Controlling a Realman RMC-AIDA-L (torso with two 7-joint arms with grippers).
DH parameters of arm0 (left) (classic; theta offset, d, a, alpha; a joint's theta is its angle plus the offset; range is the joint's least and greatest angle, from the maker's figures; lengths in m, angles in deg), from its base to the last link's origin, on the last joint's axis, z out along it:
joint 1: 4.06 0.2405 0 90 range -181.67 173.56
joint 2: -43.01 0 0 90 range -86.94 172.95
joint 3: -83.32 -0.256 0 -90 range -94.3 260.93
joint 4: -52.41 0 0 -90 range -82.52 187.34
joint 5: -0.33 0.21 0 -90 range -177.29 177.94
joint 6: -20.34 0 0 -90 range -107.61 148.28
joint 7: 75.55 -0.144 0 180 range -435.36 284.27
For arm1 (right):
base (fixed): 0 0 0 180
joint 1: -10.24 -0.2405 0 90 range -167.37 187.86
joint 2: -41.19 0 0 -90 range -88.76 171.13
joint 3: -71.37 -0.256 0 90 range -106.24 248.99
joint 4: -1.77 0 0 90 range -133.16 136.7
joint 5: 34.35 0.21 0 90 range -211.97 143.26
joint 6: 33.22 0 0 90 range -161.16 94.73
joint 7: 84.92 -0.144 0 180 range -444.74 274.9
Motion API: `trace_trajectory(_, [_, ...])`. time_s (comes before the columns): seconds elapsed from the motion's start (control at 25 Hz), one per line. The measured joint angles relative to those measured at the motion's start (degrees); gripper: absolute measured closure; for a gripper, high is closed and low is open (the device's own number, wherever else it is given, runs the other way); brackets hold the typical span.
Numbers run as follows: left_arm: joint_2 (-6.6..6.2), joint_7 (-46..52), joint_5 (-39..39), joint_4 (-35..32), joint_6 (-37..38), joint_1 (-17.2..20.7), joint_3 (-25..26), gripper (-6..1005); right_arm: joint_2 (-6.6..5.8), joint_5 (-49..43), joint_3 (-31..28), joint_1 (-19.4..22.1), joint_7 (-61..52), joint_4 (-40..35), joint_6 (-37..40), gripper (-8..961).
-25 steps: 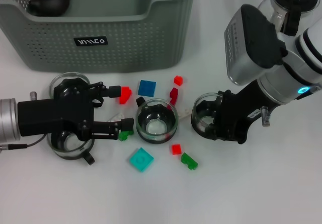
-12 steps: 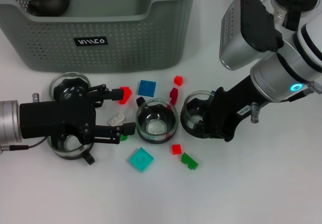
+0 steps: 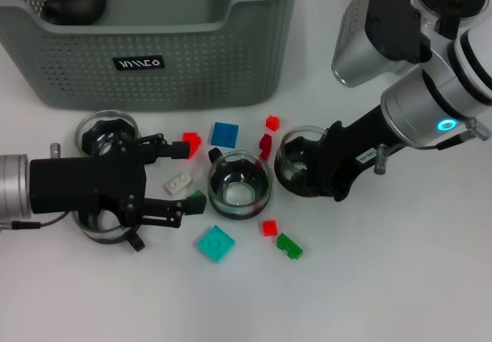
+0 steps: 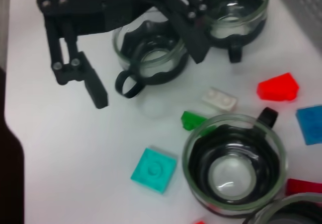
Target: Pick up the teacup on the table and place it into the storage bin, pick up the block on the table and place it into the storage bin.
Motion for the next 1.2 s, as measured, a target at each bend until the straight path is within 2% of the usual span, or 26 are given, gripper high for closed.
trace_trajectory(0.28, [-0.86, -0.05, 0.00, -0.06, 0.74, -0.34, -0.88, 66, -0.18, 1.30, -1.88, 0.82, -0.55, -0.63, -1.46, 896])
trace_trajectory(0.52, [-1.17, -0.80, 0.00, -0.14, 1.09, -0.07, -0.40, 66, -0.29, 2.03, -4.56, 0.33, 0.45, -4.67, 2.86, 897])
trace_trajectory(0.8, [-1.10, -1.84, 0.00, -0.07, 0.41, -0.01, -0.63, 67, -0.32, 4.69, -8.19, -4.62, 2.52, -6.06, 8.49, 897])
trace_trajectory(1.0, [-0.93, -2.25, 0.00, 0.03, 0.24, -0.01, -0.70, 67, -0.42, 8.29, -12.46, -10.29, 4.26, -6.12, 11.41, 897])
trace_trajectory(1.04, [-0.91, -2.25, 0.00, 0.01, 0.23, -0.04, -0.72, 67, -0.40, 8.98, -14.69, -12.35, 4.53, -6.05, 11.03, 897])
trace_trajectory(1.2, [-0.90, -2.25, 0.00, 0.18, 0.18, -0.26, -0.72, 67, -0.42, 9.17, -16.60, -15.40, 4.81, -5.47, 8.55, 897])
